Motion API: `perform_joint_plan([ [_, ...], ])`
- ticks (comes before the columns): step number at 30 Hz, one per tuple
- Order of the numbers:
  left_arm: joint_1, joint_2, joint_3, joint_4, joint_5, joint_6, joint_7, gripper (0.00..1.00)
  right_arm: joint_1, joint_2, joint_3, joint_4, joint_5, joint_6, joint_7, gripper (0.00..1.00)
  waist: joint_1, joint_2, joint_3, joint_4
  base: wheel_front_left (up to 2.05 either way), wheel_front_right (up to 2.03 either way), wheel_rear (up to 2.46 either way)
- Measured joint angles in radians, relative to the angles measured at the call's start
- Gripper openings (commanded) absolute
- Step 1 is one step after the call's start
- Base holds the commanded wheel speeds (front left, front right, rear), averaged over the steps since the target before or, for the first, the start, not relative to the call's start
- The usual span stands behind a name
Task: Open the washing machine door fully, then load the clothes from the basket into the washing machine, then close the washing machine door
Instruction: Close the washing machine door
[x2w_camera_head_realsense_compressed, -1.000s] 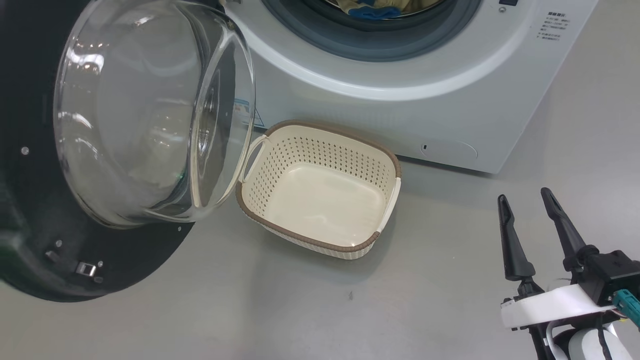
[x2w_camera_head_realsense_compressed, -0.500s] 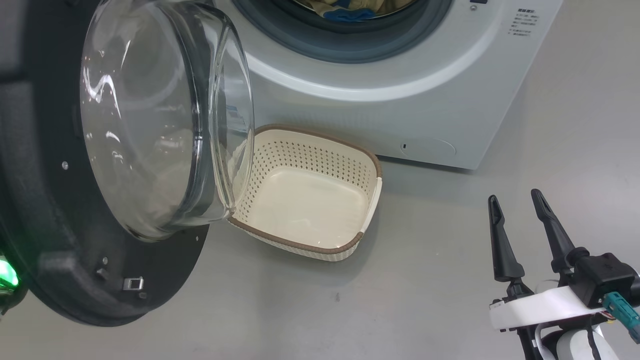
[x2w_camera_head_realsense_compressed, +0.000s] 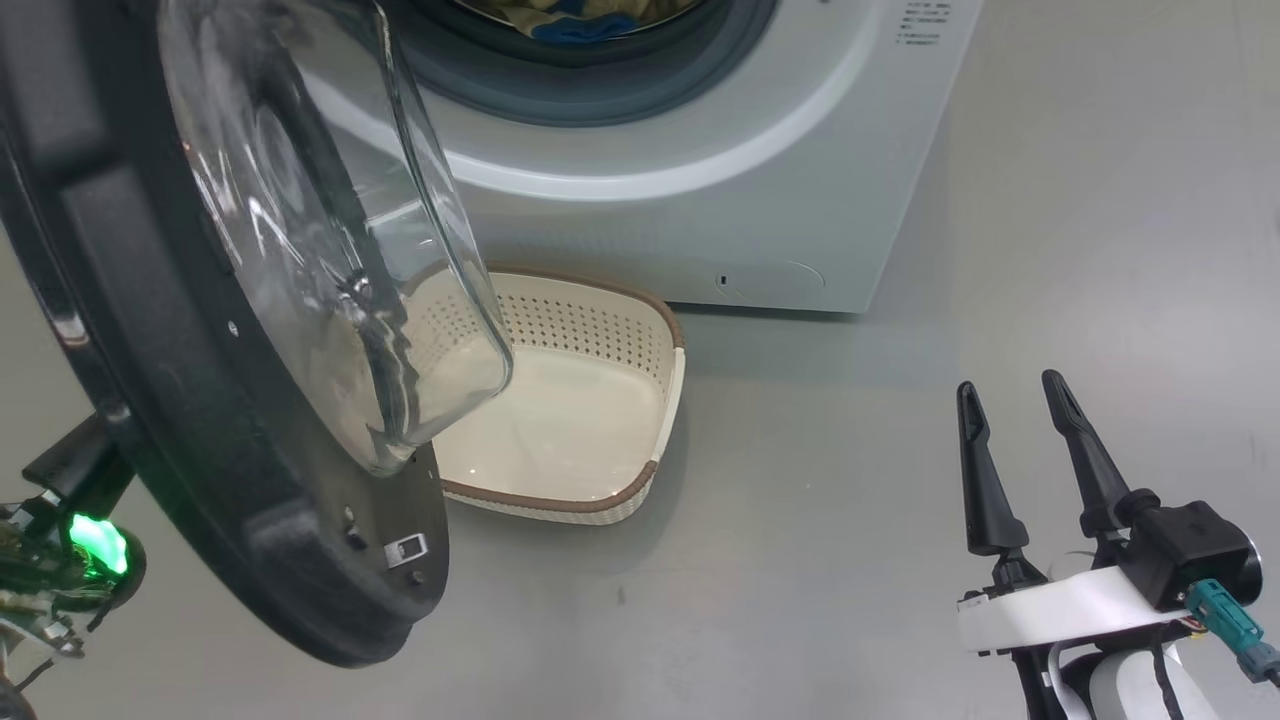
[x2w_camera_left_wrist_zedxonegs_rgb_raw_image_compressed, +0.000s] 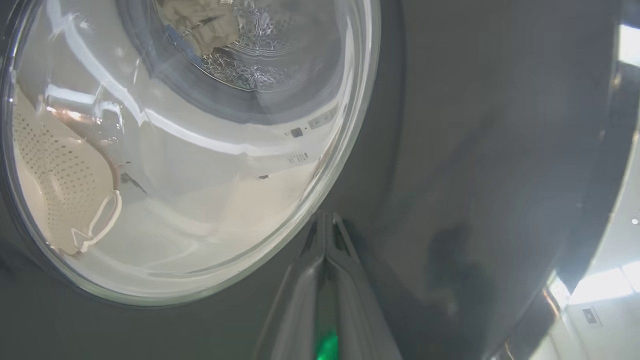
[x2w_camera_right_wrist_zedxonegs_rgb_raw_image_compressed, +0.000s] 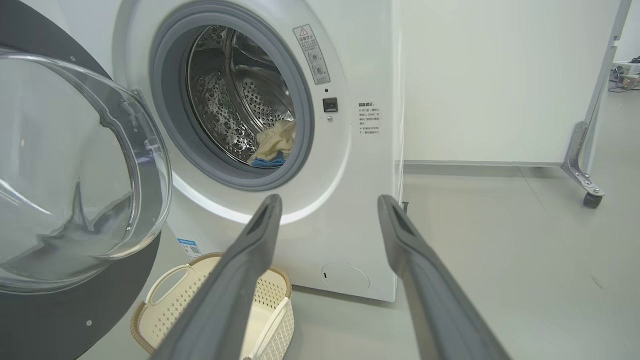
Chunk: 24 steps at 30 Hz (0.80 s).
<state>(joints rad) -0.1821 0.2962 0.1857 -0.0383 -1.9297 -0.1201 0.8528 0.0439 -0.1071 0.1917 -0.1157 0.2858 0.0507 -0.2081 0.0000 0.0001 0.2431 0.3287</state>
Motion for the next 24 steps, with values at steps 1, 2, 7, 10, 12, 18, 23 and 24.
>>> perform_joint_plan([
  [1,0.000,-0.002,-0.001,-0.006,0.000,0.000,0.001,0.00,-0.003,0.003,0.003,0.001,0.001,0.000,0.000,1.00,0.0000,0.0000,0.001,-0.010,0.00,0.00,0.00],
  [2,0.000,-0.005,-0.005,-0.009,0.000,0.000,0.003,0.00,-0.007,0.006,0.004,0.004,0.002,0.001,0.000,1.00,0.0000,0.0000,0.002,-0.020,0.00,0.00,0.00],
  [7,0.000,-0.018,-0.026,-0.015,0.000,0.000,0.006,0.00,-0.019,0.011,0.007,0.013,0.005,0.001,-0.009,1.00,0.0000,0.0000,0.006,-0.064,0.00,0.00,0.00],
  [10,-0.001,-0.027,-0.034,-0.022,0.003,0.000,0.004,0.00,-0.021,0.013,0.009,0.019,0.009,0.001,-0.011,1.00,0.0000,0.0000,0.010,-0.099,0.00,0.00,0.00],
  [12,-0.002,-0.030,-0.037,-0.028,0.005,0.000,-0.002,0.00,-0.022,0.015,0.012,0.021,0.013,0.001,-0.018,1.00,0.0000,0.0000,0.012,-0.123,0.00,0.00,0.00],
  [18,-0.021,-0.039,-0.053,-0.035,0.027,0.000,-0.028,0.00,-0.039,0.021,0.012,0.023,0.015,0.000,-0.019,1.00,0.0000,0.0000,0.026,-0.198,0.00,0.00,0.00],
  [23,-0.079,-0.064,-0.053,-0.032,0.039,0.002,-0.067,0.00,-0.051,0.030,0.005,0.022,0.022,-0.001,-0.028,1.00,0.0000,0.0000,0.048,-0.259,0.00,0.00,0.00],
  [24,-0.095,-0.068,-0.054,-0.031,0.040,0.005,-0.075,0.00,-0.059,0.031,0.005,0.020,0.022,-0.001,-0.028,1.00,0.0000,0.0000,0.054,-0.270,0.00,0.00,0.00],
])
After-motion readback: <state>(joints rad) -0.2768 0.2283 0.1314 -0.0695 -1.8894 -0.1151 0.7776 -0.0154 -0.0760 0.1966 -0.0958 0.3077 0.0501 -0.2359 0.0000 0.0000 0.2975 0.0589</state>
